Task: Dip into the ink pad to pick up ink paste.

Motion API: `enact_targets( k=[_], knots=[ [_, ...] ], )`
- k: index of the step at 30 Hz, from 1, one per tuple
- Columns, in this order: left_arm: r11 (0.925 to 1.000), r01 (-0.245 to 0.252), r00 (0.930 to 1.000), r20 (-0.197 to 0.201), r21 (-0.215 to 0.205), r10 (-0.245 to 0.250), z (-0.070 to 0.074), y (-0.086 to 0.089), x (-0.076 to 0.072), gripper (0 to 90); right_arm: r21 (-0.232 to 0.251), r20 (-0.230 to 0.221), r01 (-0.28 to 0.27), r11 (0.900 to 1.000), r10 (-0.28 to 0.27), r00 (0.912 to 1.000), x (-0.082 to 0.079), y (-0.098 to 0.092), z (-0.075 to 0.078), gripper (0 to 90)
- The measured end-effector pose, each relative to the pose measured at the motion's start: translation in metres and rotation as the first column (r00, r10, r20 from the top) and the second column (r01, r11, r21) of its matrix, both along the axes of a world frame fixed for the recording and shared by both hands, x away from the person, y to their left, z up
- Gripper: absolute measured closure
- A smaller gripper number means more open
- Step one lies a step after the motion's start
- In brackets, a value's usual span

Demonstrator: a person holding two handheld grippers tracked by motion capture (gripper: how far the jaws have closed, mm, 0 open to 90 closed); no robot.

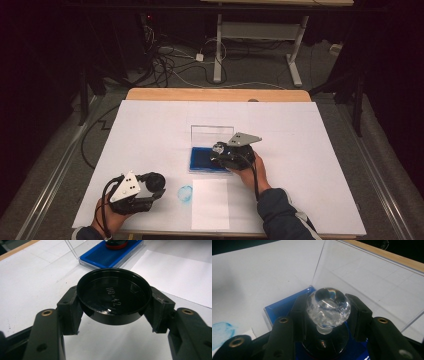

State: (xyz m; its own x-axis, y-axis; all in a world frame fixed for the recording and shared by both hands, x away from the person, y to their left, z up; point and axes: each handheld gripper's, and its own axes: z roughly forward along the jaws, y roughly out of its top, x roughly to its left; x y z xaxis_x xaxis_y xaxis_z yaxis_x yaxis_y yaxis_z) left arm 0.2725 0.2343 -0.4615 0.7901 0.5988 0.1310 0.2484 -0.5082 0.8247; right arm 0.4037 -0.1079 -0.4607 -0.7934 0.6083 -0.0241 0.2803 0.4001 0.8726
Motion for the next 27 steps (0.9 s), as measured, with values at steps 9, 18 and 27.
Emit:
enact_targets(
  k=[9, 18, 27],
  knots=[
    [1.0000, 0.000, 1.0000, 0.003, 0.001, 0.000, 0.0004, 0.0005, -0.0005, 36.3, -0.004, 0.023, 0.017, 1.000, -0.017, 0.9996, -0.0046, 0.0022, -0.0025, 56.6],
    [1.0000, -0.001, 1.0000, 0.006, 0.000, 0.001, 0.0010, 0.0008, -0.0008, 36.3, -0.012, 0.028, 0.024, 1.000, -0.024, 0.9993, -0.0059, 0.0030, -0.0027, 56.7],
    [1.0000, 0.000, 1.0000, 0.006, 0.000, 0.000, 0.0013, 0.0009, 0.0002, 36.2, -0.019, 0.032, 0.009, 1.000, -0.008, 0.9995, -0.0061, 0.0015, 0.0008, 56.5]
  ],
)
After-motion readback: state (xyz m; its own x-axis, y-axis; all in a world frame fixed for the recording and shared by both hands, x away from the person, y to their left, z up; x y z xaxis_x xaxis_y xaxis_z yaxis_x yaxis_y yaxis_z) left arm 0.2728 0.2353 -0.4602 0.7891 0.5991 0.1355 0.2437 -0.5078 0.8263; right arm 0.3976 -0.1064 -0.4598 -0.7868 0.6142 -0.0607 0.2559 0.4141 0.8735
